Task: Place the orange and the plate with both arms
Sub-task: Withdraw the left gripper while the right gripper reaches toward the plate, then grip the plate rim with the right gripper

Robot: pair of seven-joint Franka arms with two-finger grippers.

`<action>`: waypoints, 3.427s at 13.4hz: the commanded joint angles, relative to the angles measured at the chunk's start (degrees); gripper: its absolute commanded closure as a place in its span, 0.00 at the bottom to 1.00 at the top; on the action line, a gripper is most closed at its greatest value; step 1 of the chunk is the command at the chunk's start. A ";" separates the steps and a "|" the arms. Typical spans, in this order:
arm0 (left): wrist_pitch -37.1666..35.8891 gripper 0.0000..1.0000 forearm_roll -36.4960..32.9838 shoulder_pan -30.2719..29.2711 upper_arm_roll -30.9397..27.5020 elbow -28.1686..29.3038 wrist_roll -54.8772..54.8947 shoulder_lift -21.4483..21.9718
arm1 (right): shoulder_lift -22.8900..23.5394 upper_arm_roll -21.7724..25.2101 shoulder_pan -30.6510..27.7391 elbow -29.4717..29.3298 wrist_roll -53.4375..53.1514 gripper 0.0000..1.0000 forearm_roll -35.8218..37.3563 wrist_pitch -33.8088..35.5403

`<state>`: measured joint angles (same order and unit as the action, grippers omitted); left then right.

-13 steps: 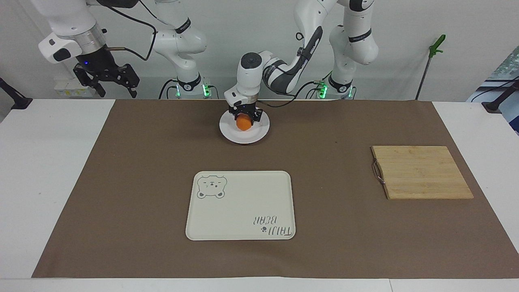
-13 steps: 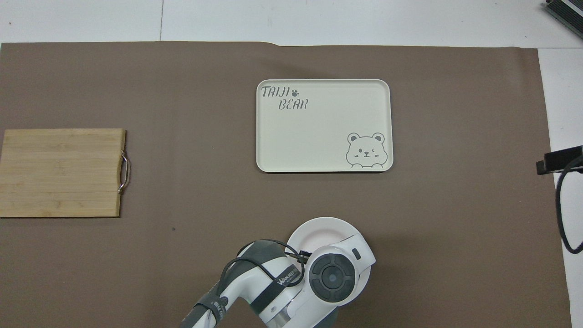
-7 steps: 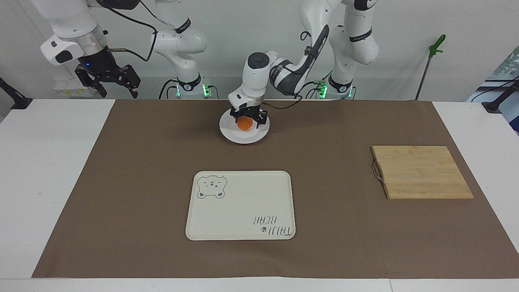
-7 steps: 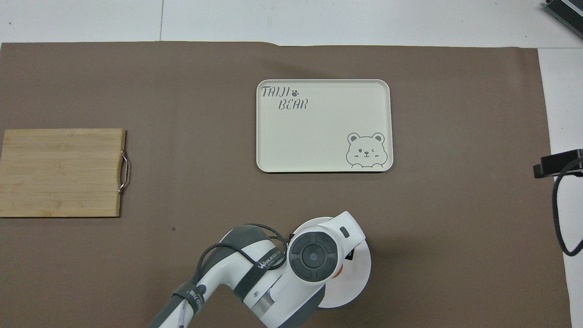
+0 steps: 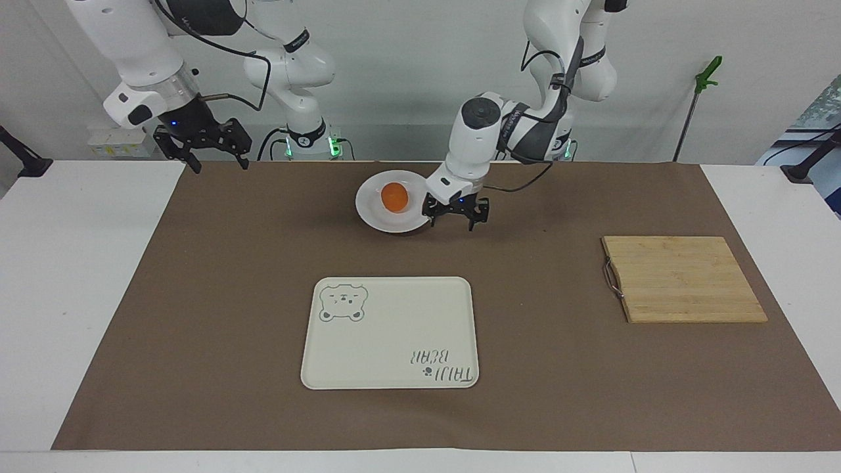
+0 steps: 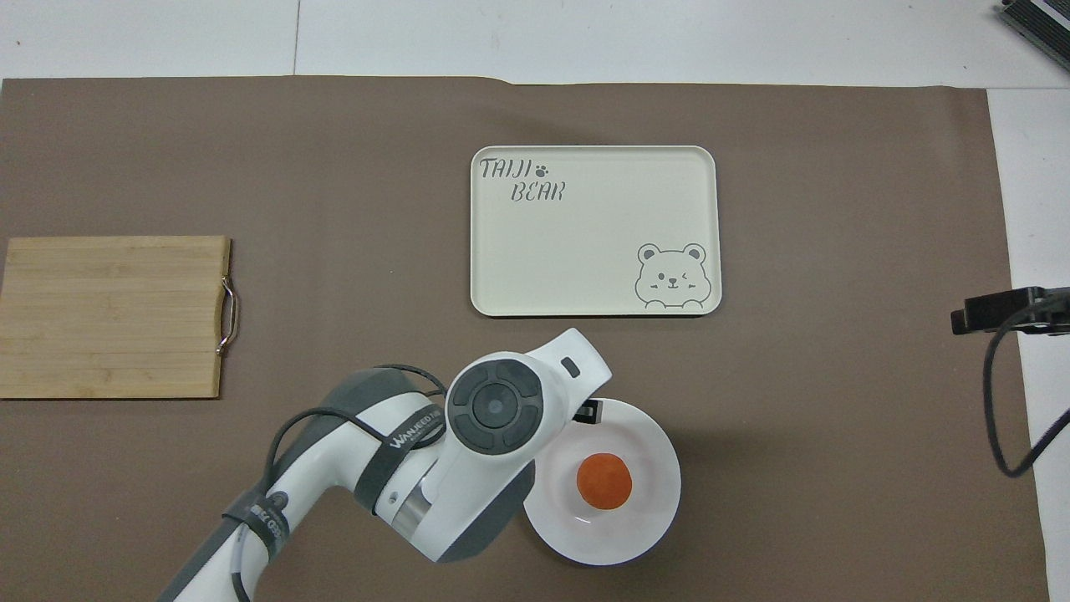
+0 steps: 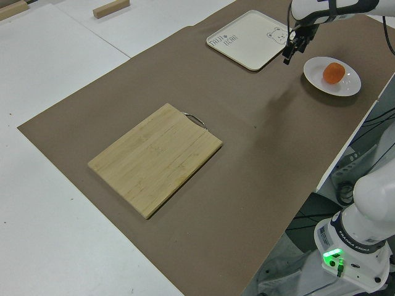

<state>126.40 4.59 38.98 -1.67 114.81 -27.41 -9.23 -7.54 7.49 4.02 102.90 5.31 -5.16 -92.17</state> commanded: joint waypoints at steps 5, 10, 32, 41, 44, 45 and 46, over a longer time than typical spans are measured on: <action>-0.72 0.00 -2.21 -17.86 0.79 1.90 19.47 2.63 | -6.26 -0.02 -0.42 18.55 4.18 0.00 -12.22 -8.37; -4.48 0.00 -2.13 -25.08 0.79 2.35 30.13 8.16 | -6.53 0.07 -0.42 27.68 13.30 0.00 -22.76 -11.96; -43.87 0.00 -4.76 -30.54 0.18 -31.64 36.73 7.32 | -1.17 -0.02 2.83 53.80 50.50 0.00 -59.43 -24.46; -36.66 0.00 -4.50 -30.28 0.35 -21.38 36.55 11.43 | -1.43 -0.02 9.51 56.53 50.68 0.00 -66.72 -28.58; -37.19 0.00 -4.50 -30.01 0.44 -20.51 36.38 12.30 | -1.51 -0.02 12.23 57.58 50.77 0.00 -69.28 -30.43; -37.19 0.00 -4.50 -29.84 0.44 -20.50 36.29 12.31 | -1.60 -0.02 12.24 57.68 51.38 0.00 -69.28 -30.52; -37.10 0.00 -4.50 -29.75 0.44 -20.76 36.29 12.31 | -1.60 -0.02 12.15 57.76 51.82 0.00 -69.28 -30.43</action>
<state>87.94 0.59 9.23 -1.46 91.96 8.36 1.38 -8.44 7.47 16.19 159.04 53.77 -72.13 -121.54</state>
